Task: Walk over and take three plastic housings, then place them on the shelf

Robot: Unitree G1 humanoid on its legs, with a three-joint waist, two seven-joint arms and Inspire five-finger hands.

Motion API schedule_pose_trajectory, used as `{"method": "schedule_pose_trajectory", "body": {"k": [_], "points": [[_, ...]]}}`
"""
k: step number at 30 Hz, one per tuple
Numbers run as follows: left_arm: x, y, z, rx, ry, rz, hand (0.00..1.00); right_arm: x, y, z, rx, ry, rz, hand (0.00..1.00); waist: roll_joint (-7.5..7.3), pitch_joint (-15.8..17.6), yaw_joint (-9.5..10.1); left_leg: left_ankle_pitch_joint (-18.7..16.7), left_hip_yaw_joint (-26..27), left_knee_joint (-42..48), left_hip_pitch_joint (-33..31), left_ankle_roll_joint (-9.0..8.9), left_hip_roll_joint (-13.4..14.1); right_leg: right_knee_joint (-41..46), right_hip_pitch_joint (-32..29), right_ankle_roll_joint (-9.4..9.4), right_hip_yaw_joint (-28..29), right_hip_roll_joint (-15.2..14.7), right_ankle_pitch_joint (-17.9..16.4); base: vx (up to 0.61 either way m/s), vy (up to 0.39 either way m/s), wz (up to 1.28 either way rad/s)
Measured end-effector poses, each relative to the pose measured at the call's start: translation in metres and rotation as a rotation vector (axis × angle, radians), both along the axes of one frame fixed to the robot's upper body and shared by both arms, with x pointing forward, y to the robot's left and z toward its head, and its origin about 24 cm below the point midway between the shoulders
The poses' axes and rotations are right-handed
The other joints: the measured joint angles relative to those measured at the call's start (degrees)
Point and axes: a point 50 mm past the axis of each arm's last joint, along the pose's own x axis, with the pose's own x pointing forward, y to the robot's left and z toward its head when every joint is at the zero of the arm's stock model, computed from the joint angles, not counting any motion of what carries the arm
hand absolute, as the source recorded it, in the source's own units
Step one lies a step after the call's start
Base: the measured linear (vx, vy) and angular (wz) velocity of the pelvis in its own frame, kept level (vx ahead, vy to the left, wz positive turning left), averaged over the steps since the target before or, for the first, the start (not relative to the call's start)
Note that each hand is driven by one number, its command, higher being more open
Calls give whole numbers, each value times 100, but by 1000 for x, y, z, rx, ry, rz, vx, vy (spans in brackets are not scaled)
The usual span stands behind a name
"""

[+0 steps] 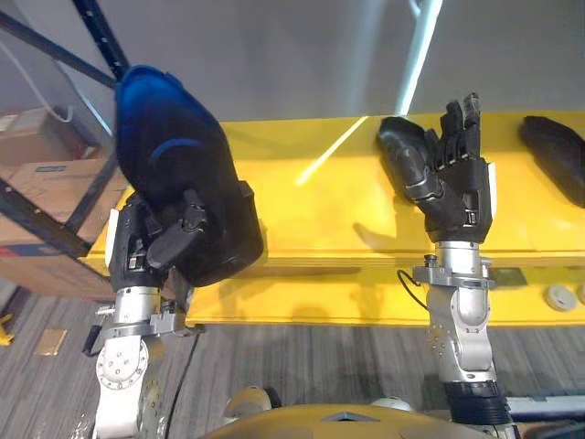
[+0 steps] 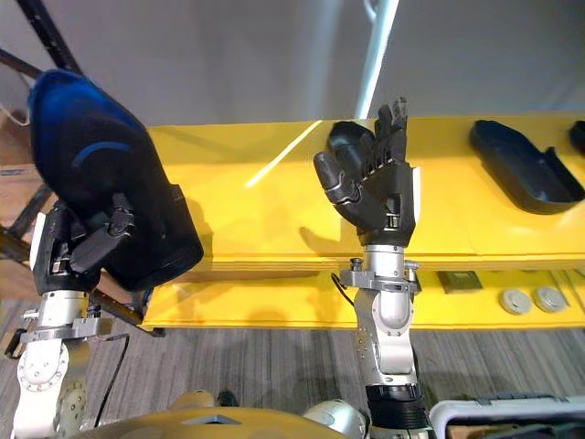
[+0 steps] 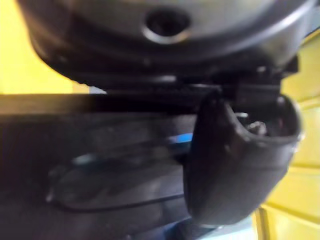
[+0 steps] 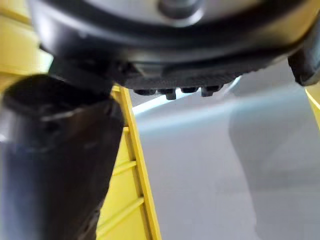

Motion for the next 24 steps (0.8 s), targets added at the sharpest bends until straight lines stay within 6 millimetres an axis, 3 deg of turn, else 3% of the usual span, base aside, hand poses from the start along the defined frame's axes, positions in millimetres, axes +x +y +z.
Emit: {"method": "schedule_pose_trajectory", "body": {"k": [2, 5, 9, 12, 17, 18, 21, 24], "points": [[18, -17, 7, -55, -19, -112, 0, 0, 1, -2, -19, 22, -9, 100, -66, 22, -91, 184, -33, -188, -27, -6, -2, -423, 122, 15, -2, 176, 52, 9, -23, 4], [34, -35, 8, -93, 2, -209, 0, 1, 0, -4, -94, 52, -12, 100, 2, 30, -156, 389, -44, -448, 4, -87, 55, -808, 256, 24, 30, 404, 47, 3, -81, 7], [42, -33, 2, -121, 68, -199, 0, 1, -7, -4, -162, 67, 4, 100, 84, 35, -245, 698, 104, -927, 272, -253, 143, -995, 318, 200, 156, 623, -86, -26, -116, -21], [58, -26, -5, -199, 144, -177, 0, -5, -14, -16, -166, 150, -23, 100, 154, 40, -267, 959, 309, -1433, 594, -372, 210, -1022, 334, 237, 313, 803, -264, -47, -93, -30], [74, -2, -12, -220, 241, -69, 0, -31, -21, -54, -157, 354, -204, 100, 190, 37, -465, 1133, 583, -1653, 674, -481, 392, -1093, 151, 259, 543, 1053, -310, -39, -66, -30], [80, 14, -15, -214, 281, -22, 0, -42, -30, -67, -117, 417, -309, 100, 196, 34, -565, 1159, 683, -1649, 677, -512, 425, -1093, 61, 264, 638, 1098, -300, -14, -40, -26], [90, 35, -13, -218, 321, 35, 0, -59, -51, -85, -108, 514, -425, 100, 205, 26, -630, 1162, 782, -1637, 698, -515, 427, -1091, 6, 269, 758, 1108, -281, -4, -10, -22], [100, 73, 3, -211, 342, 134, 0, -86, -72, -115, -113, 679, -519, 100, 209, 26, -769, 1161, 881, -1634, 726, -515, 429, -1091, -35, 268, 843, 1119, -269, -3, 3, -17]]}}
